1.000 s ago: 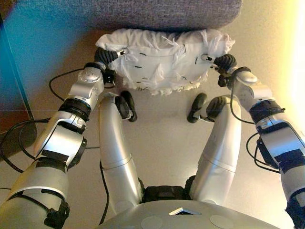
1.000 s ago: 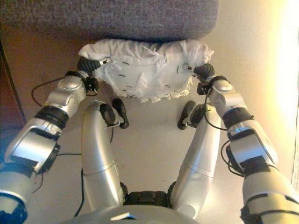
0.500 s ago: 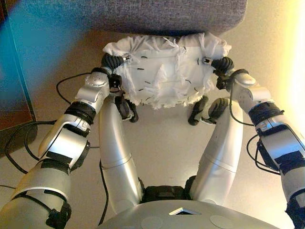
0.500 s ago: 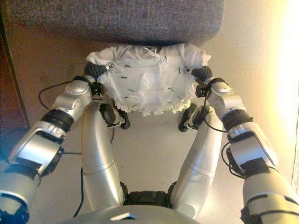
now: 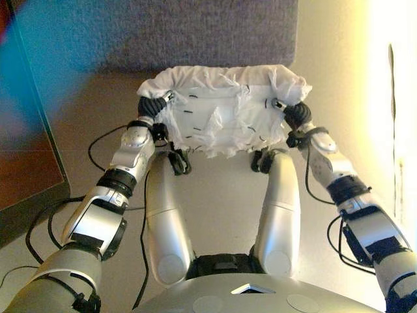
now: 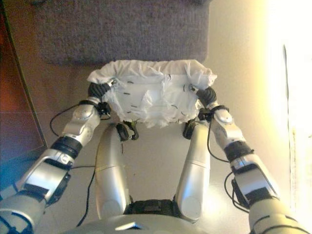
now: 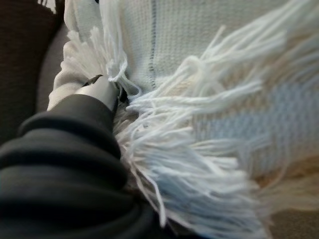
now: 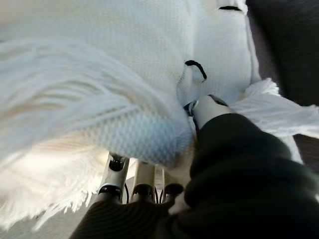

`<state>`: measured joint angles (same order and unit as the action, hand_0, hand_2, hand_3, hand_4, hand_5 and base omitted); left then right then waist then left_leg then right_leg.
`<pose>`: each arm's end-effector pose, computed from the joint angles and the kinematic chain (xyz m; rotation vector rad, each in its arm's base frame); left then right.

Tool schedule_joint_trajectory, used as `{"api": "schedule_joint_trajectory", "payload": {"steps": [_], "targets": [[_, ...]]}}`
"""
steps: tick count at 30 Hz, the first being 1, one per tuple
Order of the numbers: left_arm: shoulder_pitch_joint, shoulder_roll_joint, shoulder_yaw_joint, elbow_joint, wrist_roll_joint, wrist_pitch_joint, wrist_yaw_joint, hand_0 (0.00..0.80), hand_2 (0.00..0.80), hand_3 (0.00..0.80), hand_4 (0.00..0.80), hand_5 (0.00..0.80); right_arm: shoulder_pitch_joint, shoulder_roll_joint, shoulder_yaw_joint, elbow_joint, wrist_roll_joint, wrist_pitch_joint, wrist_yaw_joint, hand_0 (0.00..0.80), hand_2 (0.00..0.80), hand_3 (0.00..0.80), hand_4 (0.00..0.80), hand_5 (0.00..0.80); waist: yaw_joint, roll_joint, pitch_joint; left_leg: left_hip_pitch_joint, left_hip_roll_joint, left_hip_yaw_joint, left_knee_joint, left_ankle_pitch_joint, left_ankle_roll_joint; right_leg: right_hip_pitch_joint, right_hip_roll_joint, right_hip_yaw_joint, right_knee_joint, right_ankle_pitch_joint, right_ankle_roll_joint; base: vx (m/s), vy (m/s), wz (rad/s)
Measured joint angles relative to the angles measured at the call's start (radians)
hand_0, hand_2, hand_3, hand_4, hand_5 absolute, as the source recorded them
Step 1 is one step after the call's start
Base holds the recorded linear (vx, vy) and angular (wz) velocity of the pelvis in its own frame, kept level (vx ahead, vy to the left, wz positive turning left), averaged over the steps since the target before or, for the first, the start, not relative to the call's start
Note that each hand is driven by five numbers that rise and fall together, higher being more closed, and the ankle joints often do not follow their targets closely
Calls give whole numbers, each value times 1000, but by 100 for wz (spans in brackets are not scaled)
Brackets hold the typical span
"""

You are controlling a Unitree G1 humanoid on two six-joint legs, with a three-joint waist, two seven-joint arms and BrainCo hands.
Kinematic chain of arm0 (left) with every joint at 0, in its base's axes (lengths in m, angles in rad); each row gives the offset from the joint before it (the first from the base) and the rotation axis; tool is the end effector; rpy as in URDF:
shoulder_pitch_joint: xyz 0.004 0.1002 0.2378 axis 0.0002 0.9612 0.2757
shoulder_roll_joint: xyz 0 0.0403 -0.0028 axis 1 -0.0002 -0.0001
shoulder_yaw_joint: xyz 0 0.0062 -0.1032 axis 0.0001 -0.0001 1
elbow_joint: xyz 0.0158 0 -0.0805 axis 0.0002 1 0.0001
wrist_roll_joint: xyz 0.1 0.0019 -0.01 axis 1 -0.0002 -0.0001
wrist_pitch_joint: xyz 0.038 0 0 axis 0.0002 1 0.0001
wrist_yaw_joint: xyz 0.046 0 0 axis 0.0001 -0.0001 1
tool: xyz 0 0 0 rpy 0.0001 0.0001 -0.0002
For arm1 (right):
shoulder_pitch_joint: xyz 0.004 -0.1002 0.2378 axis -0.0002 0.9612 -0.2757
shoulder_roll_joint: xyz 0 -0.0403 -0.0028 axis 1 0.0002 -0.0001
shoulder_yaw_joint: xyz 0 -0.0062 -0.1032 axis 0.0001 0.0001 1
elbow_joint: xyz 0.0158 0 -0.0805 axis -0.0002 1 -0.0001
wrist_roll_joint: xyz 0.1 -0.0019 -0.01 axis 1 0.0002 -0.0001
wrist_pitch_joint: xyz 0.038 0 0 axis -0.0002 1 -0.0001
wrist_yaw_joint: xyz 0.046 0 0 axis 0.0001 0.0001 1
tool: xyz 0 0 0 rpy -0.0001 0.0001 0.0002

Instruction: Pick up the cushion and take it to the sofa

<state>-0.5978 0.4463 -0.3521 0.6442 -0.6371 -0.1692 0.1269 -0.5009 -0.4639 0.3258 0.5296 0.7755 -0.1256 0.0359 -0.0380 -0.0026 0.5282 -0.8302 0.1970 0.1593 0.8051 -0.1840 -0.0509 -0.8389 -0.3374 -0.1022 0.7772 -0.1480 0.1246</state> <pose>0.3066 0.1912 0.0835 -0.0301 -0.0164 -0.0073 0.2914 -0.1961 0.0750 0.1836 0.0187 0.1612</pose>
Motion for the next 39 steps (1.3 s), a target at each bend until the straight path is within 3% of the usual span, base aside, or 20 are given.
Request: {"api": "schedule_joint_trajectory", "payload": {"steps": [7,11,16,18,20,22,24,32,37,39], "targets": [[94,-10,95,-152,26,-9,-1,800,800,800,800,800,93,26,-45,-162,-58,-10,-54,800,800,800,800,800,18,-18,-36,305,-64,1,-348,119,-26,284,14,-58,-301,99,11,84,-6,-1],[91,-19,98,-172,26,-3,-3,800,800,800,800,800,84,21,-73,-183,-68,-4,-72,800,800,800,800,800,28,-19,-38,405,-85,-1,-459,156,-28,384,21,-81,-409,146,18,13,15,-5],[105,-19,100,-174,33,21,16,800,800,800,800,800,86,29,-73,-188,-104,14,-86,800,800,800,800,800,31,-26,-55,583,-103,22,-628,212,-28,591,51,-101,-651,250,27,89,43,-8],[168,-20,109,-190,34,21,23,800,800,800,800,800,123,68,-64,-171,-81,15,-61,800,800,800,800,800,29,-45,-175,619,-109,45,-713,233,-34,625,66,-101,-758,293,32,142,8,-26],[212,-32,133,-194,35,21,22,800,800,800,800,800,157,90,-55,-169,-73,15,-38,800,800,800,800,800,29,-59,-222,701,-109,61,-778,251,-43,697,79,-100,-814,305,32,197,-17,-20],[249,-39,144,-194,35,21,20,800,800,800,800,800,190,104,-48,-168,-73,15,-20,800,800,800,800,800,30,-64,-264,756,-106,66,-823,258,-52,740,90,-99,-839,305,32,172,-16,-15],[300,-50,147,-202,35,23,9,800,800,800,800,800,247,113,-33,-168,-54,15,-11,800,800,800,800,800,27,-69,-355,827,-96,78,-884,265,-63,786,110,-97,-866,303,32,208,-5,-19],[348,-43,192,-279,57,61,-20,800,800,800,800,800,269,117,-34,-177,-35,66,2,800,800,800,800,800,26,-90,-414,930,-93,102,-893,254,-72,861,116,-71,-865,291,33,138,74,-12],[350,-41,187,-277,63,101,-15,800,800,800,800,800,279,119,-35,-176,-35,105,-11,800,800,800,800,800,24,-83,-449,951,-96,92,-894,252,-64,890,111,-75,-860,287,32,82,148,6],[350,-44,173,-269,76,115,-15,800,800,800,800,800,285,116,-37,-172,-35,110,-30,800,800,800,800,800,22,-80,-452,959,-106,78,-890,252,-57,886,94,-84,-796,250,37,21,140,24]]}}
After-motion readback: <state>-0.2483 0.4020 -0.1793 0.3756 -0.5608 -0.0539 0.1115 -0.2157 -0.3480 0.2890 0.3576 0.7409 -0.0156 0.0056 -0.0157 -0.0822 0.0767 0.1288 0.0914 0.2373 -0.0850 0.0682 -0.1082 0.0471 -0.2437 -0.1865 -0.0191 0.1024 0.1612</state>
